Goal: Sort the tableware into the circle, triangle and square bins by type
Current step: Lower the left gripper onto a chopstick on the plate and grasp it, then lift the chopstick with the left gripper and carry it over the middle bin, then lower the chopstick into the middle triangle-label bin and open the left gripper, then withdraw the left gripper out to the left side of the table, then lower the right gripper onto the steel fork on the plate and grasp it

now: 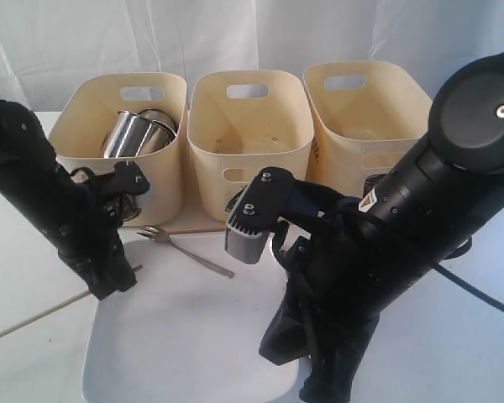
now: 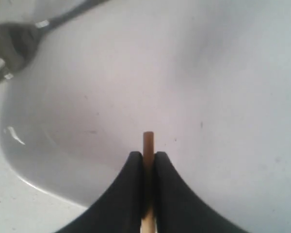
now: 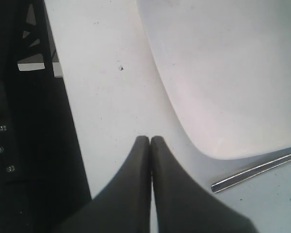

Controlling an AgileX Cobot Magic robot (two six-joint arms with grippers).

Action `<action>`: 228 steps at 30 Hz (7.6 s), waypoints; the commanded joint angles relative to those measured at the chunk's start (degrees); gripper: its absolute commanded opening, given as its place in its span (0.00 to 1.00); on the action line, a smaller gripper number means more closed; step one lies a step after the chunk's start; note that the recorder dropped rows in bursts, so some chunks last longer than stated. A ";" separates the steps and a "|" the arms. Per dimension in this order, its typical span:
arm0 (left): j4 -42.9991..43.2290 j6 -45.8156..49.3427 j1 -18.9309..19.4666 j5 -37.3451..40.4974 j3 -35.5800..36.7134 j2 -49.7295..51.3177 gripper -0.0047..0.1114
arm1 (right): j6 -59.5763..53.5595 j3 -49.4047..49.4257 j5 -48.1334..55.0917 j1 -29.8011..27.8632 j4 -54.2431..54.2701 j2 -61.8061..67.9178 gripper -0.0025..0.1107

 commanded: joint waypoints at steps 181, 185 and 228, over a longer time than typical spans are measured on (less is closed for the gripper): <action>-50.50 26.92 15.84 1.68 34.81 -43.74 0.04 | -13.68 -5.97 -27.32 0.36 12.90 15.92 0.56; -50.57 26.42 15.84 -2.52 35.88 -44.90 0.04 | -21.11 -13.96 -29.65 4.22 17.53 24.54 0.55; -50.57 26.07 15.84 -6.86 35.88 -44.90 0.04 | -20.90 -29.93 -41.21 5.31 16.25 44.86 0.45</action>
